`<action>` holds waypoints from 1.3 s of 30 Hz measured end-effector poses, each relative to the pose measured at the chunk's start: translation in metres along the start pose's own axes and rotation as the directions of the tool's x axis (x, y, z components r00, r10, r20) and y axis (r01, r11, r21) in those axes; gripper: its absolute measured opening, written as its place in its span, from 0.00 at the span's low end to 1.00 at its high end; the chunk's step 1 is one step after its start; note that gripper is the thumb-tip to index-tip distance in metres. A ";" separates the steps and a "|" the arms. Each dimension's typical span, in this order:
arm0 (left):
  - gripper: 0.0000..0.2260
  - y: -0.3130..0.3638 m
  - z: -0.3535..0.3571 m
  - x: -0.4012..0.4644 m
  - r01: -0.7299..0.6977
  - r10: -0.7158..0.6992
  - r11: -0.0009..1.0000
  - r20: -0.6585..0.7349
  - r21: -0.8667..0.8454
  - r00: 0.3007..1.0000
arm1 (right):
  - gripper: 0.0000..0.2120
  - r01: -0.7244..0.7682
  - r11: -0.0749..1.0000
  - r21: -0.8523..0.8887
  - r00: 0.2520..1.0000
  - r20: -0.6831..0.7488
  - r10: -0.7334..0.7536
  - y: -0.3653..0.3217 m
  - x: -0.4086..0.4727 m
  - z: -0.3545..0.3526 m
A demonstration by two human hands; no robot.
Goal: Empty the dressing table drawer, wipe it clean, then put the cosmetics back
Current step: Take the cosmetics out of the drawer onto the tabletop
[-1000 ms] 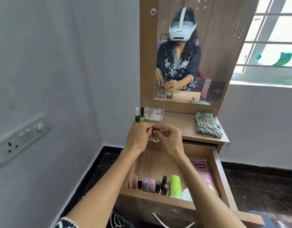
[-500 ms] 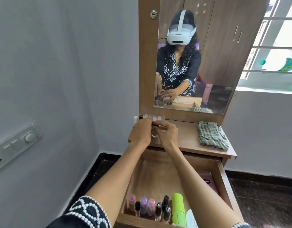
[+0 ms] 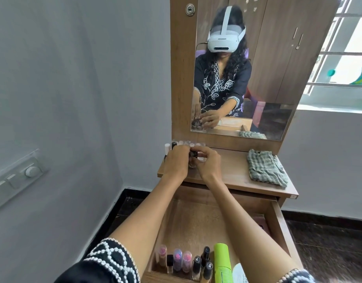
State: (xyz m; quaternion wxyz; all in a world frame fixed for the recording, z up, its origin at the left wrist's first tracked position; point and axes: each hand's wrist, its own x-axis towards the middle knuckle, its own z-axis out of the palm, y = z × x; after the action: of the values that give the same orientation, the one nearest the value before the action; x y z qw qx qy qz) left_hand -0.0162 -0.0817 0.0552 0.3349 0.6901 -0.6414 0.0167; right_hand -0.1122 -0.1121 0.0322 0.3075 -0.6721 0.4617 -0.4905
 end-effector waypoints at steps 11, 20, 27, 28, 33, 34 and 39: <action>0.13 0.006 -0.007 -0.008 -0.027 0.031 0.995 -0.045 0.101 0.999 | 0.15 0.032 0.999 -0.002 0.999 0.012 -0.032 0.002 -0.004 0.002; 0.10 0.011 -0.015 -0.016 -0.033 0.038 0.997 -0.070 0.066 0.997 | 0.18 0.041 0.999 0.015 0.999 -0.029 -0.041 0.000 -0.007 -0.008; 0.09 0.025 -0.026 -0.056 -0.088 0.070 0.988 -0.142 -0.124 0.987 | 0.14 0.074 0.993 0.096 0.995 -0.074 -0.067 -0.015 -0.036 -0.031; 0.10 0.028 -0.027 -0.064 -0.076 0.054 0.985 -0.143 -0.156 0.988 | 0.14 0.062 0.993 0.103 0.997 -0.054 -0.056 -0.017 -0.043 -0.036; 0.12 0.028 -0.033 -0.112 -0.006 -0.001 0.966 -0.026 -0.257 1.000 | 0.14 0.002 0.993 0.115 0.988 0.155 -0.020 -0.015 -0.085 -0.056; 0.12 0.026 -0.036 -0.123 0.021 -0.013 0.961 0.029 -0.275 0.999 | 0.14 -0.013 0.996 0.087 0.980 0.197 -0.004 -0.014 -0.095 -0.059; 0.18 0.014 -0.039 -0.172 0.160 -0.078 0.962 0.343 -0.220 0.936 | 0.15 -0.110 0.993 -0.043 0.909 0.400 0.118 -0.006 -0.147 -0.073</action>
State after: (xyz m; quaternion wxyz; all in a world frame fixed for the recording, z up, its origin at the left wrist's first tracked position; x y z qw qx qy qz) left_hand -0.0434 0.0879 0.0138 0.3050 0.6743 -0.6424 -0.1992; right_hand -0.1927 0.0288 0.0061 0.4172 -0.7336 0.4317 -0.3185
